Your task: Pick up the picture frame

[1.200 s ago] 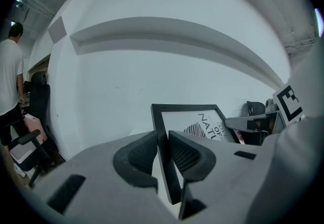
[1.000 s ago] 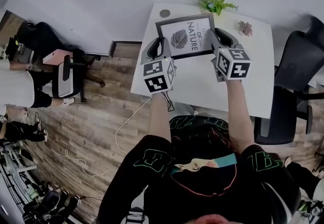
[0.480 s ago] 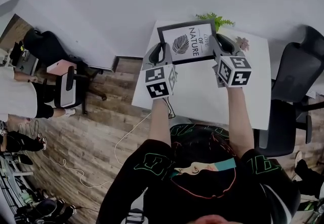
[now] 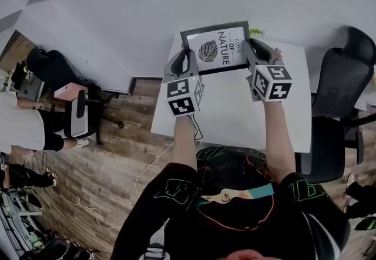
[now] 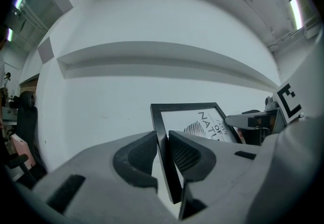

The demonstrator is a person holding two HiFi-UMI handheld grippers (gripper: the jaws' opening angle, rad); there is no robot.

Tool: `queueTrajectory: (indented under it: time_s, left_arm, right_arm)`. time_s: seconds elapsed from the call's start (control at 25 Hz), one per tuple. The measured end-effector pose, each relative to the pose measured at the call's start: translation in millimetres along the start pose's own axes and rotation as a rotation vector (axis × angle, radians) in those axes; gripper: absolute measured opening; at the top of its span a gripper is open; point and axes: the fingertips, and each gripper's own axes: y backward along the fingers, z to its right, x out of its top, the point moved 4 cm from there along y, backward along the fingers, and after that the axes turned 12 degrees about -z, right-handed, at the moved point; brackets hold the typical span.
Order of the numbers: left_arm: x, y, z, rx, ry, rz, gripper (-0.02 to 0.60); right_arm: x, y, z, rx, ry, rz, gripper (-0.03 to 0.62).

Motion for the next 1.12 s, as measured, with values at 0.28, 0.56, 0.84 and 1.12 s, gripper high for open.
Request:
queueTrajectory:
  time_s: [0.28,0.56,0.84,1.12]
  left_arm:
    - [5.0,-0.8,0.2,-0.022,-0.020,0.014,0.080]
    - [5.1,-1.6,0.1,-0.026,-0.030,0.020,0.080]
    - [3.7,0.4,0.1,-0.025,-0.025,0.022,0.080]
    - [0.7,-2.4,-2.5,-0.024,-0.014,0.015,0.080]
  right_arm:
    - [2.0,3.0,0.4,-0.010,-0.012,0.019,0.074]
    - [0.7,2.0,1.7,-0.009,-0.017,0.029,0.074]
    - [0.7,2.4,0.3,-0.007,-0.011,0.029,0.074]
    - [-0.9,-2.1,0.2,-0.005,-0.006,0.020,0.074]
